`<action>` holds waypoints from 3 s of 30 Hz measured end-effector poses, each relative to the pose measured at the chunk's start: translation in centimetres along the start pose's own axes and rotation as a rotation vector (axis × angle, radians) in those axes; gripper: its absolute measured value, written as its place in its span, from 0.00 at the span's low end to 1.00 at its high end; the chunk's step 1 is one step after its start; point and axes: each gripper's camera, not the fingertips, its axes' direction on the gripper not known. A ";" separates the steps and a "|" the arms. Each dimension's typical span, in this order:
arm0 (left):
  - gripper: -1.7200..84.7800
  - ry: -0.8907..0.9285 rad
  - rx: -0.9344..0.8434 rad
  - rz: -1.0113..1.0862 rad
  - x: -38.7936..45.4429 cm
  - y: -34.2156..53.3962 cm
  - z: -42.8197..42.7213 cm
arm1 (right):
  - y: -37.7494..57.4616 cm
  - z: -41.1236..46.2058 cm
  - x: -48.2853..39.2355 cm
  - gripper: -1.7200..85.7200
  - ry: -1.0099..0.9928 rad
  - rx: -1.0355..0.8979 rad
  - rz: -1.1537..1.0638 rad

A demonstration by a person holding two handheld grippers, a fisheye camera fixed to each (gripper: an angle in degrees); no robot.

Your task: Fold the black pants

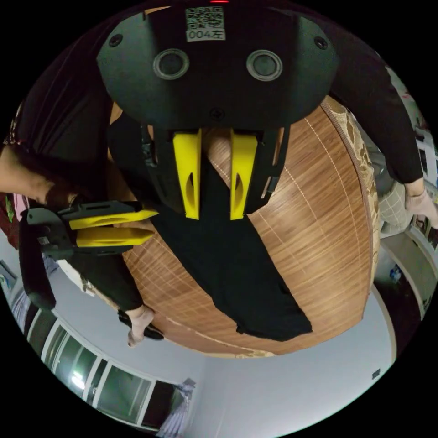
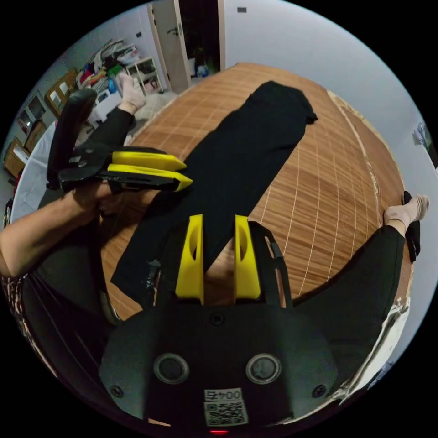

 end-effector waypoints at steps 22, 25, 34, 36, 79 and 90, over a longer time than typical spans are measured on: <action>0.14 -0.179 0.000 0.025 -3.2 -20.8 6.5 | 0.7 3.8 1.7 0.18 -0.042 0.095 -0.072; 0.16 -0.218 -0.067 0.036 -3.3 -23.0 9.9 | 0.5 3.8 2.2 0.18 -0.040 0.092 -0.074; 0.17 -0.185 -0.072 -0.040 -6.0 -24.1 13.6 | -0.4 3.5 4.1 0.18 -0.046 0.090 -0.078; 0.16 -0.193 -0.076 -0.030 -5.7 -24.4 13.0 | -0.8 3.1 4.9 0.18 -0.064 0.084 -0.057; 0.14 -0.177 -0.029 -0.023 -7.2 -24.5 15.8 | -14.7 3.1 22.7 0.07 -0.121 0.059 0.210; 0.14 -0.164 -0.027 -0.031 -7.4 -23.3 15.3 | -15.9 2.5 21.1 0.09 -0.121 0.133 0.096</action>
